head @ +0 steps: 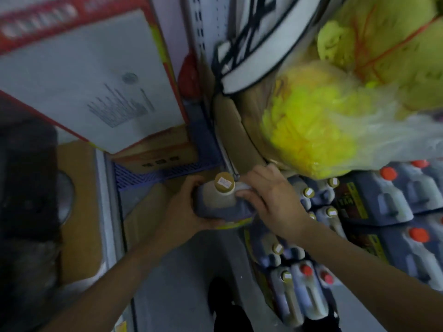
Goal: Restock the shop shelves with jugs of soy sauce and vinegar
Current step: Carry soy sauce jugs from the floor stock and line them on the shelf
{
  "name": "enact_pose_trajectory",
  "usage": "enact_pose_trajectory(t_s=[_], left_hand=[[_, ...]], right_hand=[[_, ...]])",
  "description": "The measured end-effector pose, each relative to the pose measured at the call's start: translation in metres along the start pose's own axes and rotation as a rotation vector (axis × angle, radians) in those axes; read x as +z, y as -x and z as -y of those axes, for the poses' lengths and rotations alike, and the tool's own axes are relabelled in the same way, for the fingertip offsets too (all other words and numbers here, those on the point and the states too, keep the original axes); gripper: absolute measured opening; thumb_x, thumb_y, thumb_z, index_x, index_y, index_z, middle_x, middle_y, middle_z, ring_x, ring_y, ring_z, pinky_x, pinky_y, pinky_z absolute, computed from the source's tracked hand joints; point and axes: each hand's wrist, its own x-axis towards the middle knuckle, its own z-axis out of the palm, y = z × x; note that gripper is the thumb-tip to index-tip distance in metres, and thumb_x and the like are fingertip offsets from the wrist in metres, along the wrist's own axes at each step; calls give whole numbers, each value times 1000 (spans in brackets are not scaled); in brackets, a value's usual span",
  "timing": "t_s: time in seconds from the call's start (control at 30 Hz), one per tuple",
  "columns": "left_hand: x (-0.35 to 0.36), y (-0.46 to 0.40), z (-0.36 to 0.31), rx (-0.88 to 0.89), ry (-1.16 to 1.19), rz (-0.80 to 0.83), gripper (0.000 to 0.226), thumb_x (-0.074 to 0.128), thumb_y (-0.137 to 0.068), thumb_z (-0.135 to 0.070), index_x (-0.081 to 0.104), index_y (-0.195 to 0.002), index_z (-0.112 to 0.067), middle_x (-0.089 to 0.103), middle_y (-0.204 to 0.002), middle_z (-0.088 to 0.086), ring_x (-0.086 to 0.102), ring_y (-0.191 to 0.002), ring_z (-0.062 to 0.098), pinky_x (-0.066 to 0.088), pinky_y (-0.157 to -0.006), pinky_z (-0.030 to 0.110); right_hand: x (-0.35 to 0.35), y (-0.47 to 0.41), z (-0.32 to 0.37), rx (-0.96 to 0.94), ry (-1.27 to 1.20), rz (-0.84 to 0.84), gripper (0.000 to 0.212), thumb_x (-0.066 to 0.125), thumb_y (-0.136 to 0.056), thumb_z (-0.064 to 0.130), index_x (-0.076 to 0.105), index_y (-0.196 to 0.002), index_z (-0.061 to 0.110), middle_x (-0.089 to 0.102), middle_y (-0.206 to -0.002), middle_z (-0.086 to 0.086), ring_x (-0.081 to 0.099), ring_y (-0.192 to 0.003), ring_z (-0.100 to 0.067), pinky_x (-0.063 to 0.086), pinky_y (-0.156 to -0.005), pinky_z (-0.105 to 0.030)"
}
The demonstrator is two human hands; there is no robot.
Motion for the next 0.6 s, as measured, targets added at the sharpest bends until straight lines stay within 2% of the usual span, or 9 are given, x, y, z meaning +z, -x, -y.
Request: enact_pose_trajectory(t_s=[0.07, 0.13, 0.23, 0.3, 0.37, 0.43, 0.5, 0.53, 0.6], left_hand=[[-19, 33, -38, 43, 121, -146, 91, 97, -48, -43, 48, -124, -40, 61, -126, -17, 61, -110, -6, 55, -83, 18], [-46, 54, -87, 127, 178, -252, 87, 97, -56, -52, 49, -129, -44, 60, -131, -24, 61, -119, 3, 57, -89, 30], [-94, 81, -172, 240, 233, -414, 86, 99, -58, -27, 49, -127, -38, 59, -121, -38, 63, -114, -4, 56, -83, 18], [-130, 101, -235, 328, 219, -507, 84, 97, -58, -27, 52, -126, -47, 61, -122, -33, 65, -114, 2, 57, -80, 19], [-163, 122, -291, 411, 214, -585, 77, 91, -59, -34, 55, -123, -58, 63, -128, -23, 66, -117, 10, 59, -81, 25], [-189, 143, -342, 492, 186, -648, 73, 89, -63, -37, 55, -123, -61, 64, -132, -15, 66, -119, 15, 60, -83, 30], [-211, 166, -384, 523, 192, -673, 69, 87, -68, -35, 56, -125, -59, 66, -130, -11, 67, -116, 16, 61, -81, 31], [-220, 179, -403, 537, 189, -674, 67, 86, -70, -35, 57, -127, -56, 66, -129, -9, 68, -115, 19, 62, -81, 35], [-231, 203, -428, 558, 193, -690, 70, 86, -73, -34, 55, -134, -47, 66, -129, -3, 69, -114, 25, 63, -81, 42]], right_hand=[[-35, -26, 31, -59, -77, -21, 19, 53, -106, 27, 63, -107, 12, 54, -105, -2, 50, -95, -24, 43, -82, -46], [-74, -56, 71, -88, -194, -17, 20, 51, -106, 25, 62, -114, 10, 55, -121, -4, 55, -115, -24, 45, -95, -48], [-140, -96, 145, -124, -361, -20, 31, 50, -106, 24, 55, -132, 10, 55, -134, -4, 52, -132, -16, 43, -108, -34], [-191, -120, 196, -196, -406, -29, 49, 54, -104, 29, 44, -148, 11, 54, -140, -4, 51, -135, -10, 41, -111, -27], [-235, -138, 235, -303, -356, -19, 78, 65, -99, 40, 24, -162, 16, 44, -152, -4, 42, -144, -8, 37, -117, -30], [-268, -150, 266, -353, -364, -2, 101, 72, -92, 45, 5, -164, 26, 32, -161, 12, 32, -147, 3, 35, -118, -27], [-292, -154, 299, -381, -463, 18, 109, 76, -89, 39, -5, -161, 33, 26, -160, 28, 30, -149, 3, 39, -119, -36], [-302, -154, 316, -408, -518, 17, 109, 76, -89, 35, -6, -161, 34, 26, -158, 32, 34, -149, -3, 43, -117, -43], [-317, -151, 345, -458, -581, -15, 106, 75, -90, 29, -3, -162, 31, 32, -151, 39, 43, -144, -6, 49, -112, -46]])
